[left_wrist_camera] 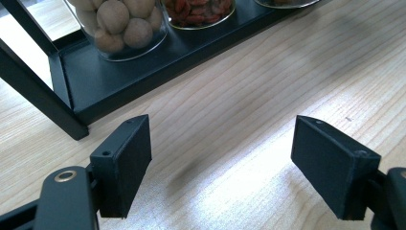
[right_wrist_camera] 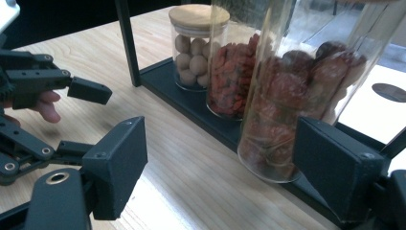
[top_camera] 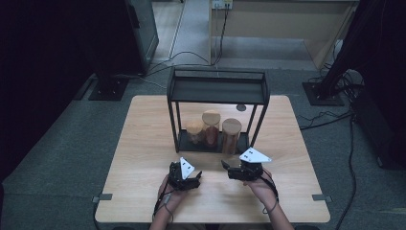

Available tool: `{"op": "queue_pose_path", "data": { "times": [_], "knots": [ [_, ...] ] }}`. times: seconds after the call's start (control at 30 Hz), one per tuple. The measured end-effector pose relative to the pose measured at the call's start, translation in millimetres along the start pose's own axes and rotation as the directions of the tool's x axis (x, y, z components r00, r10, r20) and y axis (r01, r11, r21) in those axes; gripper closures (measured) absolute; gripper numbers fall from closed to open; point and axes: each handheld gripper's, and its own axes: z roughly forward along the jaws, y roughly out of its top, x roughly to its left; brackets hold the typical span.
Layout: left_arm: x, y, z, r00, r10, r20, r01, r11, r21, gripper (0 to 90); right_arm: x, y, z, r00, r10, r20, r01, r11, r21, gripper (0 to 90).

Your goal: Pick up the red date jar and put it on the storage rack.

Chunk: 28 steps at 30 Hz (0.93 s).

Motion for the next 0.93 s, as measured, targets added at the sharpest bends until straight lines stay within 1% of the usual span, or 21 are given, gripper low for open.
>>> {"op": "queue_pose_path", "data": {
  "times": [0.07, 0.27, 0.37, 0.47, 0.6, 0.7, 0.93],
  "knots": [
    [0.1, 0.4, -0.1, 1.0, 0.003, 0.0, -0.003, 1.0, 0.002, 21.7, -0.5, -4.0, 1.6, 1.0, -0.004, -0.009, 0.004, 1.0, -0.007, 19.6],
    [0.0, 0.0, -0.3, 1.0, -0.001, -0.001, 0.001, 1.0, 0.0, 21.7, -0.1, -15.5, 6.1, 0.9985, -0.049, -0.024, 0.048, 0.999, -0.018, 19.6],
    [0.1, -0.3, -0.6, 1.0, 0.002, -0.003, -0.002, 1.0, -0.001, 21.7, -1.5, -20.8, 8.5, 0.9982, -0.043, -0.042, 0.042, 0.999, -0.026, 19.6],
    [0.2, -0.6, -1.0, 1.0, 0.002, -0.003, -0.002, 1.0, -0.002, 21.7, -0.4, -23.8, 11.6, 0.9974, -0.054, -0.048, 0.053, 0.998, -0.019, 19.6],
    [0.4, -0.7, -1.1, 1.0, 0.002, -0.002, -0.002, 1.0, -0.003, 21.7, 0.0, -29.1, 14.7, 0.9966, -0.059, -0.057, 0.057, 0.998, -0.027, 19.6],
    [0.5, -0.7, -1.1, 1.0, 0.002, -0.001, -0.002, 1.0, -0.003, 21.7, -0.1, -31.7, 16.1, 0.9959, -0.072, -0.056, 0.07, 0.997, -0.029, 19.6],
    [0.4, -0.6, -1.0, 1.0, 0.002, -0.001, -0.002, 1.0, -0.003, 21.7, -4.8, -34.9, 19.9, 0.9981, -0.036, -0.05, 0.036, 0.999, -0.006, 19.6]
  ]
}}
